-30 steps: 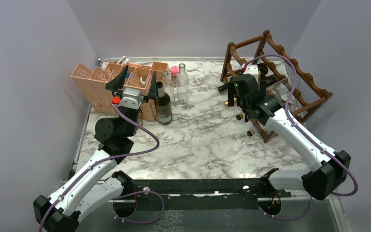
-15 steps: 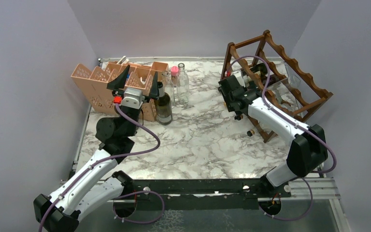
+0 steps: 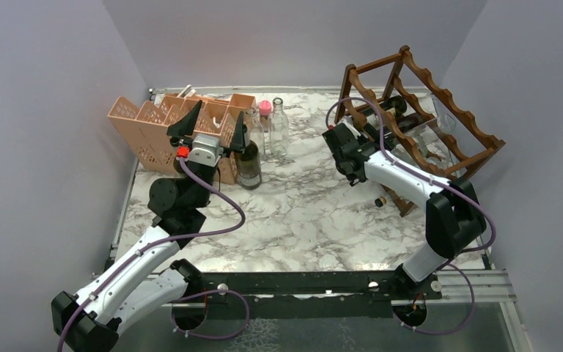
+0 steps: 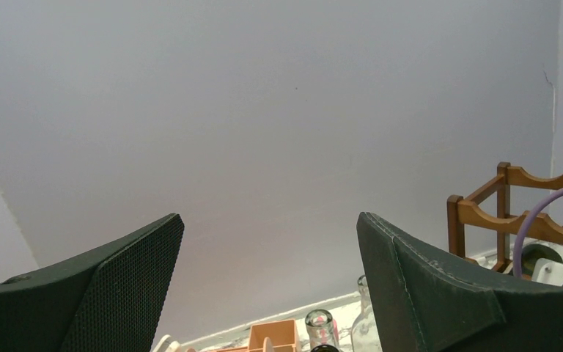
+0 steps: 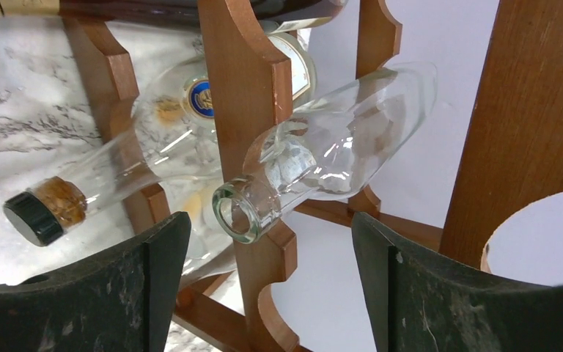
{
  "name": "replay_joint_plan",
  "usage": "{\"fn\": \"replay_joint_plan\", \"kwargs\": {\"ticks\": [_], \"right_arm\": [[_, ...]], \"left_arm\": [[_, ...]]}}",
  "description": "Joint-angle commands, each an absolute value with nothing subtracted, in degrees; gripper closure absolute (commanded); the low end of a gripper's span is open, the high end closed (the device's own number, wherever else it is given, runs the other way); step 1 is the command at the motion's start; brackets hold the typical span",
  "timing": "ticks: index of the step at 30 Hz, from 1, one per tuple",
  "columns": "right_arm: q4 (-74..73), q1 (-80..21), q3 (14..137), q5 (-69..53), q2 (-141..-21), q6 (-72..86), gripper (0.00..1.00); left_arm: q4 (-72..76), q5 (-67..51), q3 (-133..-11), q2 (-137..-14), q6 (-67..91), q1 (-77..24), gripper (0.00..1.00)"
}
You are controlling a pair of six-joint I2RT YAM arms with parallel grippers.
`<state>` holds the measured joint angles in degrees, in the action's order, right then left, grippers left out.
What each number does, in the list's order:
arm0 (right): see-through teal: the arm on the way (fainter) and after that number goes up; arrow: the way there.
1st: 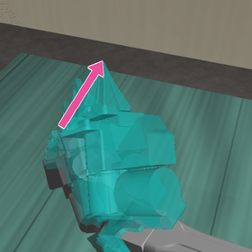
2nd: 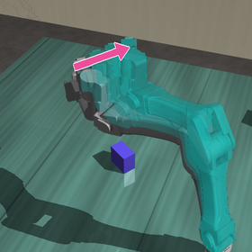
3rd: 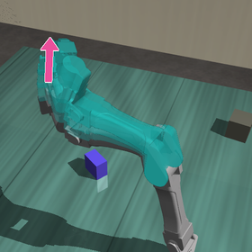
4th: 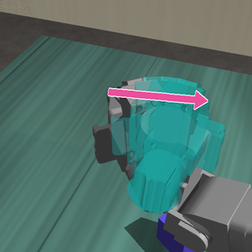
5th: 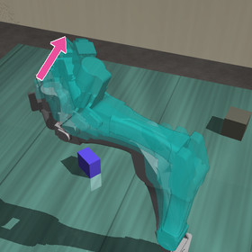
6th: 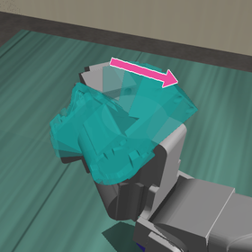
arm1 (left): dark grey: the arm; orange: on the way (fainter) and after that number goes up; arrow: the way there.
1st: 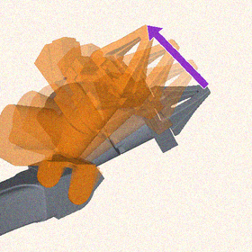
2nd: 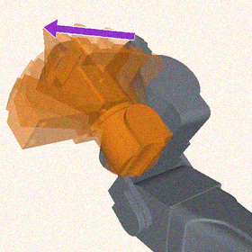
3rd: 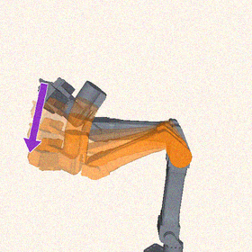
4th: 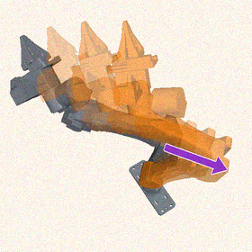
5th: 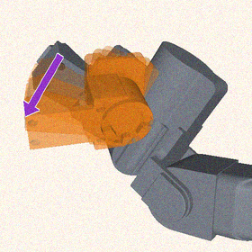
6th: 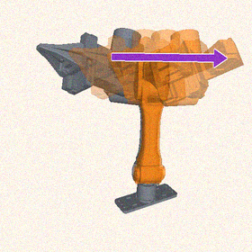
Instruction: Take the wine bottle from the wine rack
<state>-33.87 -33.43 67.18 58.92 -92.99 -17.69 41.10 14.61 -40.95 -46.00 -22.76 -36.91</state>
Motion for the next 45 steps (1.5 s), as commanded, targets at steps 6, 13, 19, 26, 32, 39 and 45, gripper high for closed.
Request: {"fn": "replay_joint_plan", "kwargs": {"ticks": [6, 13, 19, 26, 32, 39, 45], "right_arm": [[-27.61, -33.59, 65.4, 64.66, -93.99, -25.23, 0.24], [-28.94, -33.59, 66.05, 63.31, -95.53, -24.32, 0.37], [-27.07, -33.58, 64.42, 63.82, -95.17, -25.31, 0.36], [-23.93, -33.55, 63.39, 63.69, -95.44, -27.47, 0.38], [-20.3, -33.1, 61.91, 64.19, -95.07, -30.12, 0.41], [-19.19, -32.87, 61.35, 64.21, -94.98, -31.06, 0.38], [-19.66, -32.12, 61.58, 63.34, -95.63, -30.43, 0.38]], "left_arm": [[42.91, 15.46, -39.83, -45.46, -23.41, -38.06, 0.06], [43.11, 15.75, -39.73, -45.43, -23.73, -38.53, 0.06], [43.13, 15.64, -39.73, -45.5, -23.75, -38.69, 0.06], [43.15, 15.89, -39.71, -45.15, -24.16, -38.98, 0.06], [43.16, 15.95, -39.66, -45.04, -24.84, -39.74, 0.06], [43.24, 16.04, -39.63, -45.2, -25.21, -40.08, 0.06], [43.25, 16.0, -39.59, -45.44, -25.18, -40.17, 0.06]]}}
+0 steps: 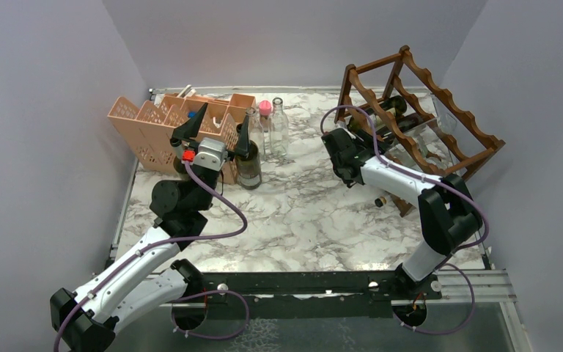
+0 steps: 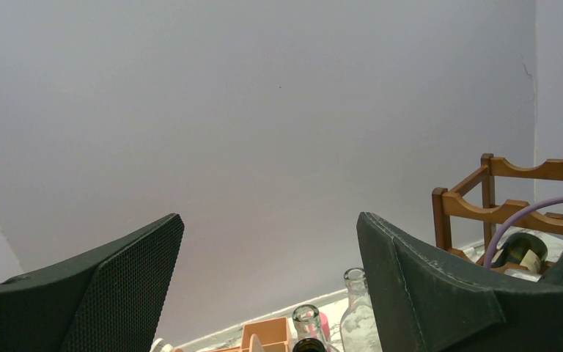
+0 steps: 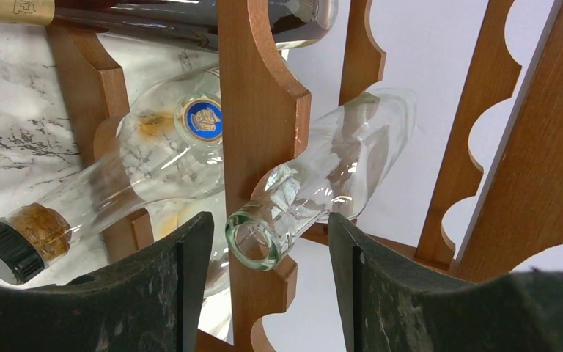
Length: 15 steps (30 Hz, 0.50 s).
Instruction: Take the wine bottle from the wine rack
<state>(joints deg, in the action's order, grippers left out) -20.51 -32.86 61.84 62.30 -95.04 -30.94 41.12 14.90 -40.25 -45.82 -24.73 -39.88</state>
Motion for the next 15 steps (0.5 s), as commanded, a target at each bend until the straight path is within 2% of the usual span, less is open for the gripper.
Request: {"fn": "replay_joint_plan", "kwargs": {"ticks": [1, 15], "right_arm": [[-20.13, -31.82, 61.73, 63.06, -95.81, -30.0, 0.38], [-20.65, -30.94, 61.39, 63.19, -94.65, -29.35, 0.42]], "left_arm": [[43.25, 15.92, -39.6, -45.44, -25.14, -40.17, 0.06], [43.24, 15.91, -39.64, -44.94, -25.05, -40.17, 0.06]]}}
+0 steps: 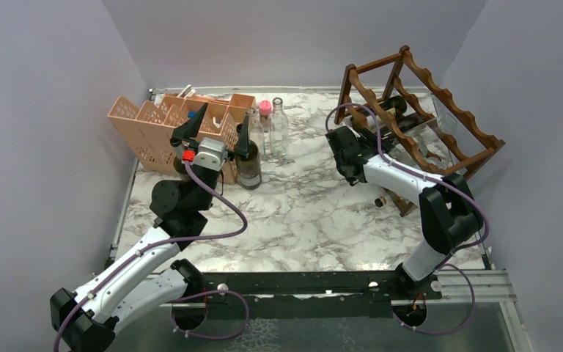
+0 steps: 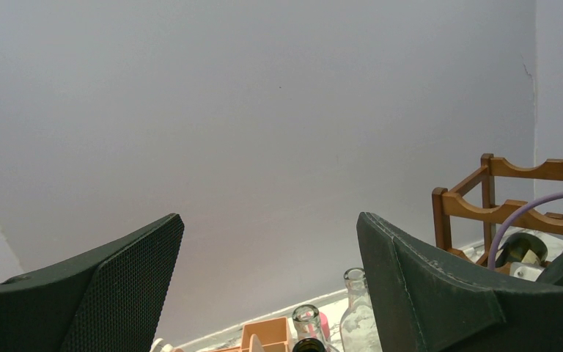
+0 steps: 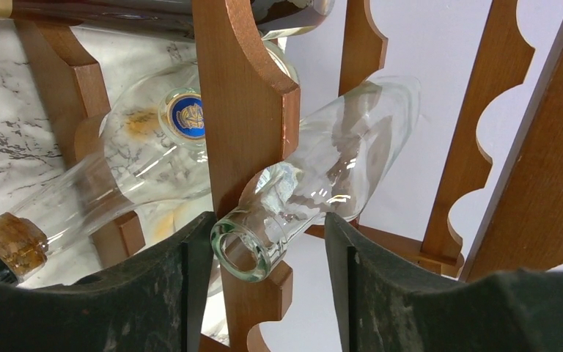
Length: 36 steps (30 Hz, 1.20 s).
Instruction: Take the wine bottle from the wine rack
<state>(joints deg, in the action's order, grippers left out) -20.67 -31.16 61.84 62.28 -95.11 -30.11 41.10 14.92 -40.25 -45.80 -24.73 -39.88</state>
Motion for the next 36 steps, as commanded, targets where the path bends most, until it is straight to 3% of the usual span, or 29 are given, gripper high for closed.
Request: {"fn": "replay_joint_plan", "kwargs": {"ticks": [1, 9, 20, 26, 31, 36], "right_arm": [[-20.8, -30.94, 61.47, 63.27, -94.67, -29.35, 0.44], [-22.42, -30.99, 62.7, 62.89, -95.03, -28.65, 0.71], [-21.71, -35.4, 61.32, 62.72, -95.36, -29.95, 0.77], [-22.86, -39.26, 60.04, 61.69, -97.6, -28.95, 0.77], [-26.05, -39.46, 62.8, 63.83, -100.65, -24.71, 0.69], [-24.59, -39.46, 61.87, 65.47, -99.87, -26.02, 0.45]], "left_arm": [[43.24, 15.99, -39.66, -44.93, -25.05, -40.17, 0.06], [43.23, 16.01, -39.64, -44.93, -25.14, -40.17, 0.06], [43.24, 16.0, -39.66, -45.09, -25.14, -40.17, 0.06], [43.2, 15.88, -39.64, -45.19, -24.99, -40.17, 0.06], [43.24, 16.06, -39.55, -45.23, -25.22, -40.17, 0.06], [43.26, 15.96, -39.56, -45.22, -25.15, -40.17, 0.06]]}}
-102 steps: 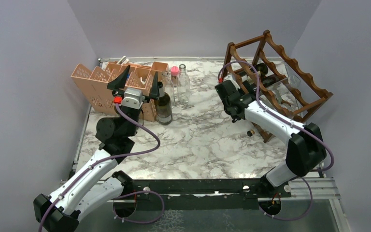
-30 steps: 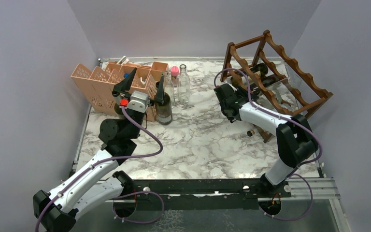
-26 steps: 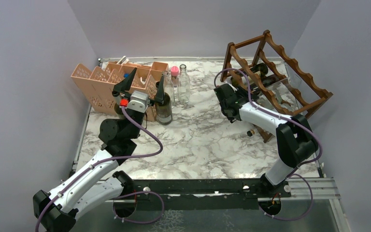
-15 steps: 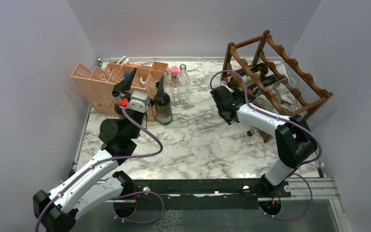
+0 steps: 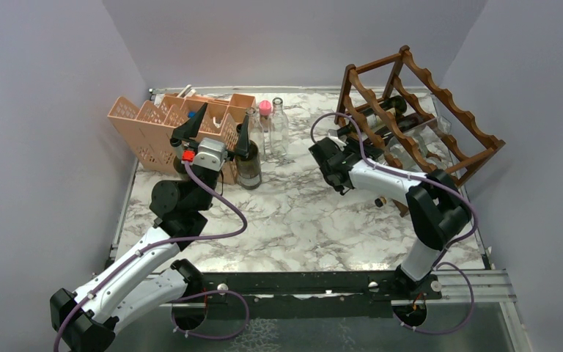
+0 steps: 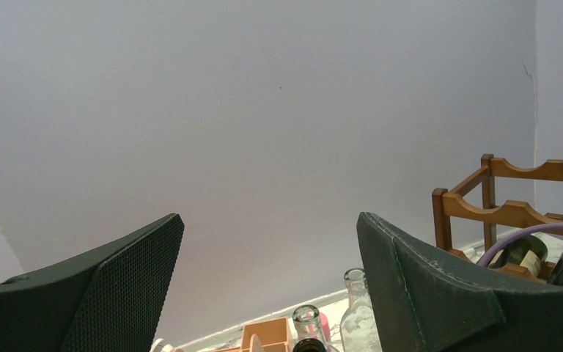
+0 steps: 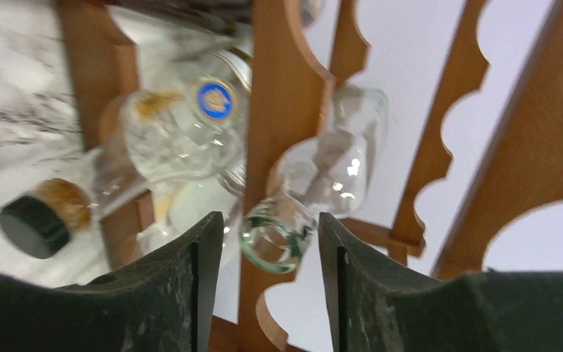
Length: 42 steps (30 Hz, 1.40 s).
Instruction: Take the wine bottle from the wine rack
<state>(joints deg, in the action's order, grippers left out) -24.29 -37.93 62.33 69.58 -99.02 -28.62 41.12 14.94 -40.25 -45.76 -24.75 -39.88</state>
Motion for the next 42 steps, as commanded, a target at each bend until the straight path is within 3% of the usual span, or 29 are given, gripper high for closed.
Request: {"fn": "replay_joint_plan", "kwargs": {"ticks": [1, 7, 13, 23, 36, 42], "right_arm": [[-24.01, -39.46, 61.54, 65.63, -99.35, -26.32, 0.4], [-20.75, -39.46, 59.4, 66.74, -97.15, -29.57, 0.28], [-14.88, -37.72, 56.56, 68.66, -95.31, -34.52, 0.21], [-2.4, -34.38, 53.64, 68.24, -92.22, -44.48, 0.2], [-0.01, -32.56, 51.97, 66.45, -93.92, -46.03, 0.23], [-0.03, -32.61, 52.41, 66.95, -94.31, -46.04, 0.33]], "left_arm": [[43.24, 15.91, -39.55, -45.24, -25.14, -40.16, 0.06], [43.24, 15.91, -39.56, -45.24, -24.97, -40.17, 0.06], [43.24, 15.97, -39.55, -45.09, -24.96, -40.17, 0.06], [43.24, 15.82, -39.55, -45.11, -24.78, -40.25, 0.06], [43.24, 15.82, -39.55, -45.4, -24.88, -40.34, 0.06], [43.28, 15.91, -39.55, -45.02, -25.09, -40.41, 0.06]]}}
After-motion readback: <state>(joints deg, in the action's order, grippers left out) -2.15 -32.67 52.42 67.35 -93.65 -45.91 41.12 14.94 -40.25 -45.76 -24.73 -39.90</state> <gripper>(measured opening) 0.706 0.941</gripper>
